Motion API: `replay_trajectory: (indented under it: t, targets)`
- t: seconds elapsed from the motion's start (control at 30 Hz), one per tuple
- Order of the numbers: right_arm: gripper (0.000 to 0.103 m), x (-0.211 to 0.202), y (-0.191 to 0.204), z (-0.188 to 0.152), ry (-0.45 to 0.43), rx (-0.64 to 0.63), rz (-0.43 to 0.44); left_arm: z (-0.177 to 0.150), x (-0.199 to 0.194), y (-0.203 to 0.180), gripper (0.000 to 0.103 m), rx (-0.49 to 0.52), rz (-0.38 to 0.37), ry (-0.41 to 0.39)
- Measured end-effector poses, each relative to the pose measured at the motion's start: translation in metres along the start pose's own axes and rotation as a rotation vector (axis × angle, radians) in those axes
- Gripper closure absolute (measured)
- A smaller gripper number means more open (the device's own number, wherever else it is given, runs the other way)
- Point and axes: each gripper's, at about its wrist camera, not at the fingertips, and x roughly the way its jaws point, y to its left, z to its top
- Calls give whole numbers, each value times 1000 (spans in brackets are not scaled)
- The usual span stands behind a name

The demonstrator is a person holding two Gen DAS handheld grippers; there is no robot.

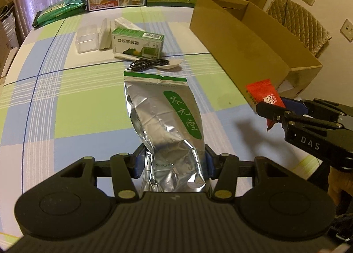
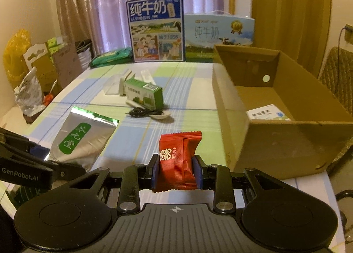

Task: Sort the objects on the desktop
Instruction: 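Carry the foil bag and red candy toward the cardboard box with both grippers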

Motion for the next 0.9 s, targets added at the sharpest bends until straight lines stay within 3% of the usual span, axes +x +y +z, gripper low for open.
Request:
replay_trajectory:
  t: [0.47, 0.9]
  targets:
    - [74, -32, -32, 9, -63, 40, -47, 18, -7, -34, 56, 29, -39, -30]
    - [74, -51, -92, 34, -126, 76, -123, 68, -2, -98, 56, 95, -118, -82]
